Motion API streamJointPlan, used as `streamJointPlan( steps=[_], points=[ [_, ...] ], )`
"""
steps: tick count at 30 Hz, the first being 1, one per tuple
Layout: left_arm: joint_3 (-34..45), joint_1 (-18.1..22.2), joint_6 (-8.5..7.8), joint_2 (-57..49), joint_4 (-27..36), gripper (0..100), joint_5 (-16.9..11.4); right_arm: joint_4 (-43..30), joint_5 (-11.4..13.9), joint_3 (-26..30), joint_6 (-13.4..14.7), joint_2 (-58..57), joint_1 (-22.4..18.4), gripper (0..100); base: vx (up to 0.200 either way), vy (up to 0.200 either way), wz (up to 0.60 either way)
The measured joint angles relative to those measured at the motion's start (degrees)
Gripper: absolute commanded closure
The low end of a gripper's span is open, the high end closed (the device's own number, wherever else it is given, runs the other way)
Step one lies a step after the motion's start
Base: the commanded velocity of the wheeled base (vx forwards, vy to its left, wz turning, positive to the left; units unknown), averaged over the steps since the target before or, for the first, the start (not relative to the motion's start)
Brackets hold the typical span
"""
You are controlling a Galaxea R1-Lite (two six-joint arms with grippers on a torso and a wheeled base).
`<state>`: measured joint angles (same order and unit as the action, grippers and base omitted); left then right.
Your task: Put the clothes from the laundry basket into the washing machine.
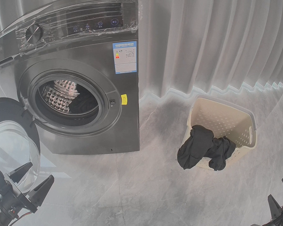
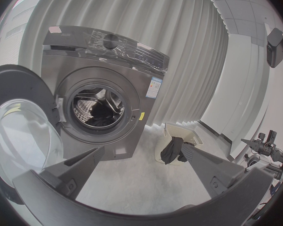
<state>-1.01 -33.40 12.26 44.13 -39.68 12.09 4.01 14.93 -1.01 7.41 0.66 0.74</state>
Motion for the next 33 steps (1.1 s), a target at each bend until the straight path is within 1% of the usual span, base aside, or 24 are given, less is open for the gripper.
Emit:
streamJointPlan(
  steps=[4,13,16,23,29,32,33],
  points=[
    [0.0,0.0,-0.22,0.0,0.1,0,0.0,0.0,0.0,0.0,0.0,0.0,0.0,0,0.0,0.0,0.0],
    [0.0,0.0,-0.17,-0.1,0.1,0,0.0,0.0,0.1,0.0,0.1,0.0,0.0,0,0.2,0.0,0.0],
    [0.0,0.0,0.1,-0.1,0.1,0,0.0,0.0,0.1,0.0,0.1,0.0,0.0,0,0.0,0.0,0.0],
    [0.0,0.0,0.11,-0.1,0.0,0,0.0,0.0,0.3,0.0,-0.1,0.1,0.0,0,0.0,0.0,0.0],
    [0.0,-0.2,0.1,-0.2,0.0,0,-0.1,0.0,0.6,0.0,-0.1,0.1,0.0,0,0.0,0.0,-0.6],
    [0.0,-0.2,0.1,-0.2,0.0,0,-0.8,0.0,0.6,0.0,0.0,0.1,0.0,0,0.0,0.0,-0.6],
    [0.0,-0.2,0.1,-0.2,0.1,0,-1.0,0.0,0.6,0.0,0.0,0.1,0.0,0,0.0,0.0,0.0]
  ],
)
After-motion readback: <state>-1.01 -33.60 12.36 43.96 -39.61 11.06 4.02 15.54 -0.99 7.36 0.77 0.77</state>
